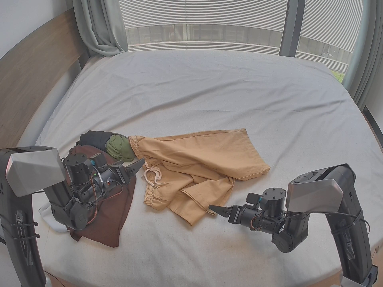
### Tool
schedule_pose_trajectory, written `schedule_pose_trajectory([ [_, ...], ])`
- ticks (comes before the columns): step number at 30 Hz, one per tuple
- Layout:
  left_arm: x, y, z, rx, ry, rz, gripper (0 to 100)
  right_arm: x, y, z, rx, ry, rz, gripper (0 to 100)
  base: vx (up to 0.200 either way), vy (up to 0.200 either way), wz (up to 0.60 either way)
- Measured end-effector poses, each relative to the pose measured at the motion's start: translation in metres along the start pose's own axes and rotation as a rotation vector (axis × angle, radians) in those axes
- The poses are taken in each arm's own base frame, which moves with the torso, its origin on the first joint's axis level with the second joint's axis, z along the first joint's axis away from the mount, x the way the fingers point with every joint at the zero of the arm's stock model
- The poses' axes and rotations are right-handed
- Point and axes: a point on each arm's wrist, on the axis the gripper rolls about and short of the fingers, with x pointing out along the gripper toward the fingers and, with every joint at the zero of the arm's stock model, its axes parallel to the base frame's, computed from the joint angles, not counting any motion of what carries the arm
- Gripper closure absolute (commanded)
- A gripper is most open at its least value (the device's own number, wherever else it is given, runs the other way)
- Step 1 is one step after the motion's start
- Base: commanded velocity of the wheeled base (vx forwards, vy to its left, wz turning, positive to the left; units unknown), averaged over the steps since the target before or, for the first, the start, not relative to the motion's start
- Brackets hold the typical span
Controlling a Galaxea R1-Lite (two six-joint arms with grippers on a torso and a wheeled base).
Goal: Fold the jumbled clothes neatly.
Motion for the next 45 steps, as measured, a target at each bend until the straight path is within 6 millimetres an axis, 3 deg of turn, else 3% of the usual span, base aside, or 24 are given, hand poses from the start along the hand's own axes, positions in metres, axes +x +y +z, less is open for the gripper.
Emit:
schedule_pose_trajectory([
  [18,0.004,-0.001,-0.002,0.000,-0.001,-0.009,0,0.020,0.010,-0.008,0.039,0.013,0.047,0,0.000,0.000,0.00],
  [32,0.006,-0.001,0.000,-0.017,-0.022,-0.015,0,0.021,0.010,-0.009,0.049,-0.009,0.046,0,0.000,0.000,0.00],
  [33,0.006,-0.001,0.000,-0.017,-0.022,-0.016,0,0.021,0.009,-0.009,0.049,-0.009,0.045,100,0.000,0.000,0.00],
  [45,0.007,-0.002,-0.001,-0.017,-0.022,-0.018,0,0.021,0.007,-0.012,0.054,-0.001,0.037,100,0.000,0.000,0.00],
])
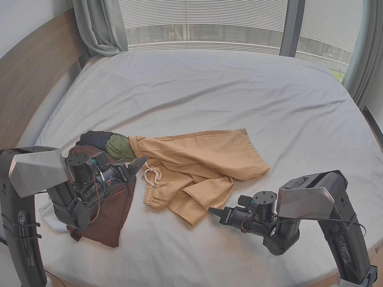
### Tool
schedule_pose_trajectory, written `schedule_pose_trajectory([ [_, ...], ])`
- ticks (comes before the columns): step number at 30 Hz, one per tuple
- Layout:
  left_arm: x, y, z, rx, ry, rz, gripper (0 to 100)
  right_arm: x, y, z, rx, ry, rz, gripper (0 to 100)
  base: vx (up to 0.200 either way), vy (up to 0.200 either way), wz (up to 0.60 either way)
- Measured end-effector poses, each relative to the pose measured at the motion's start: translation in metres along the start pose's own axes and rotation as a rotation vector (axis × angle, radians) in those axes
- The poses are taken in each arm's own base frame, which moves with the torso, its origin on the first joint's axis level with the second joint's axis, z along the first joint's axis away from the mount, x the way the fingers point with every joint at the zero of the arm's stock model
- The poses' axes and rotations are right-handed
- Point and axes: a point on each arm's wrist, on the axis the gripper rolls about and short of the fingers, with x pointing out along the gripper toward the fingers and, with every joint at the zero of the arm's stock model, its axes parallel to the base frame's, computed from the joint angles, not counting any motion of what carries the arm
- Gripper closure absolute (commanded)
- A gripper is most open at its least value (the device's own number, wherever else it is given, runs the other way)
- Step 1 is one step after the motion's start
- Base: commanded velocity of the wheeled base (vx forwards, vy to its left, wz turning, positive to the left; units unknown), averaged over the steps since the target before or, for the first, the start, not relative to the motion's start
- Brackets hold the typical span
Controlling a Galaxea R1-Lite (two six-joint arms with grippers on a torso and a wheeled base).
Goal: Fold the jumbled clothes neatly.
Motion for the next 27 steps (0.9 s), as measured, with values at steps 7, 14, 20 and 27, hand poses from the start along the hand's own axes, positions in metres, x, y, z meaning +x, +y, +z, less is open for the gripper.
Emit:
schedule_pose_trajectory([
  [7,0.000,0.000,0.000,0.000,0.000,0.000,0,-0.003,-0.003,0.001,0.003,-0.011,-0.018,100,0.000,0.000,0.00],
  [14,0.000,0.000,0.000,0.000,-0.001,0.000,0,-0.017,-0.006,0.001,-0.004,-0.002,-0.061,100,0.000,0.000,0.00],
  [20,0.000,0.000,0.001,0.002,-0.006,-0.001,0,-0.039,-0.005,0.010,-0.022,-0.003,-0.102,100,0.000,0.000,0.00],
  [27,0.000,0.000,0.002,0.003,-0.010,-0.002,0,-0.067,-0.012,0.024,-0.009,-0.037,-0.177,100,0.000,0.000,0.00],
])
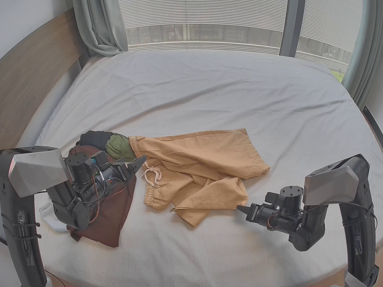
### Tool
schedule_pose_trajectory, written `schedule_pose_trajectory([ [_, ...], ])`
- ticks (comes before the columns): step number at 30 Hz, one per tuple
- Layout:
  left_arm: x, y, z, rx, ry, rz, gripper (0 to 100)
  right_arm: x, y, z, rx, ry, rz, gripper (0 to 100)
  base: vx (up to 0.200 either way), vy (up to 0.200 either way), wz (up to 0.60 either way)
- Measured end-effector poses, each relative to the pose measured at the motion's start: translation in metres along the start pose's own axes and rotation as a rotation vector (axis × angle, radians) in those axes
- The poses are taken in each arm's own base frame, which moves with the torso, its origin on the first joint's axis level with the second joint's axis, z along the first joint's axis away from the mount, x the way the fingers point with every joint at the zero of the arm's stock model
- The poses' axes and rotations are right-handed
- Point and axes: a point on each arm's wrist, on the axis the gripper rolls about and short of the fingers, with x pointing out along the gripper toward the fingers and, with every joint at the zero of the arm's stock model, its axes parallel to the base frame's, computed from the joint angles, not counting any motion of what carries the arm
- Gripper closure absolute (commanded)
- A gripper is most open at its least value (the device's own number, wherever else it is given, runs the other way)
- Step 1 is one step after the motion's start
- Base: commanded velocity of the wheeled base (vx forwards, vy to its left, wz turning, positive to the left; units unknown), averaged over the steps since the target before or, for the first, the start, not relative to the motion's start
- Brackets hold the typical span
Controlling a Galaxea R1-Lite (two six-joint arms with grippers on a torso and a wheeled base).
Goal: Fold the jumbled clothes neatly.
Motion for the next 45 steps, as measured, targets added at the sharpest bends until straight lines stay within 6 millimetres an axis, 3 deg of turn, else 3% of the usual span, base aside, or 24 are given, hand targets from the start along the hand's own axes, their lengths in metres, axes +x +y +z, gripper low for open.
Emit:
schedule_pose_trajectory([
  [19,0.000,-0.001,-0.001,0.000,0.003,-0.003,0,-0.029,-0.045,0.037,0.021,-0.119,-0.131,100,0.000,0.000,0.00],
  [26,0.000,-0.001,-0.002,-0.001,0.005,-0.003,0,-0.030,-0.060,0.049,0.003,-0.163,-0.158,100,0.000,0.000,0.00],
  [39,0.001,-0.003,-0.003,-0.001,0.010,-0.007,0,-0.025,-0.068,0.058,-0.056,-0.201,-0.160,100,0.000,0.000,0.00],
  [40,0.001,-0.003,-0.004,-0.001,0.010,-0.008,0,-0.025,-0.068,0.058,-0.058,-0.202,-0.160,0,0.000,0.000,0.00],
  [45,0.001,-0.003,-0.004,-0.001,0.010,-0.009,0,-0.025,-0.069,0.060,-0.080,-0.209,-0.162,0,0.000,0.000,0.00],
])
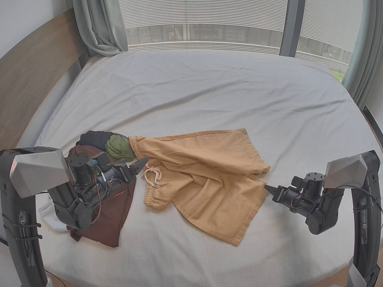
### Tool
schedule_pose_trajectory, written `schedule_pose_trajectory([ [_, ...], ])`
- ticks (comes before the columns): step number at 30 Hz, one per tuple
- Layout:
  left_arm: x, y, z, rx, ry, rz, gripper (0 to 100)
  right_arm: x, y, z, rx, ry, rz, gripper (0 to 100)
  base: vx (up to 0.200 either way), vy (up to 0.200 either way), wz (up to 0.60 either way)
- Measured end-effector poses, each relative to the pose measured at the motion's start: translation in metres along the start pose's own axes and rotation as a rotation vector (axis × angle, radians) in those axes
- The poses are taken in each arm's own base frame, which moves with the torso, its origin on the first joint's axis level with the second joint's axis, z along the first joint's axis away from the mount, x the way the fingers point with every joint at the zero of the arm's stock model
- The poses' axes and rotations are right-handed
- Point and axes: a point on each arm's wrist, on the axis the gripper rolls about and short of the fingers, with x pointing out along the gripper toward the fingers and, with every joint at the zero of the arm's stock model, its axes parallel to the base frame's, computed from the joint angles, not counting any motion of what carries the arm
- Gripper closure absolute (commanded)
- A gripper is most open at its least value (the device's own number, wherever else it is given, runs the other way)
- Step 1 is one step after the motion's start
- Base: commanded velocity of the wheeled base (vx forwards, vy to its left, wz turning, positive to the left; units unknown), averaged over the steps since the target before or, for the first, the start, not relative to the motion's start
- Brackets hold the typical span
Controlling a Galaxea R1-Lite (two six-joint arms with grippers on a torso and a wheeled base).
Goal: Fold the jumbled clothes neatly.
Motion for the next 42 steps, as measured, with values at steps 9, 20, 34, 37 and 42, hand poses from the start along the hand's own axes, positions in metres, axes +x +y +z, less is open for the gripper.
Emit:
schedule_pose_trajectory([
  [9,0.000,-0.001,-0.001,0.000,0.000,-0.002,0,-0.013,0.010,-0.010,0.002,0.055,0.000,0,0.000,0.000,0.00],
  [20,0.001,-0.001,-0.001,0.002,-0.005,-0.002,0,-0.009,0.032,-0.036,-0.009,0.147,0.047,0,0.000,0.000,0.00],
  [34,0.001,-0.001,-0.002,0.002,-0.004,-0.003,0,-0.001,0.037,-0.060,0.065,0.198,0.040,0,0.000,0.000,0.00],
  [37,0.001,0.000,-0.001,0.002,-0.005,-0.002,0,0.002,0.045,-0.064,0.095,0.209,0.060,0,0.000,0.000,0.00],
  [42,0.001,0.000,-0.001,0.002,-0.005,-0.002,0,0.005,0.053,-0.067,0.096,0.217,0.082,0,0.000,0.000,0.00],
])
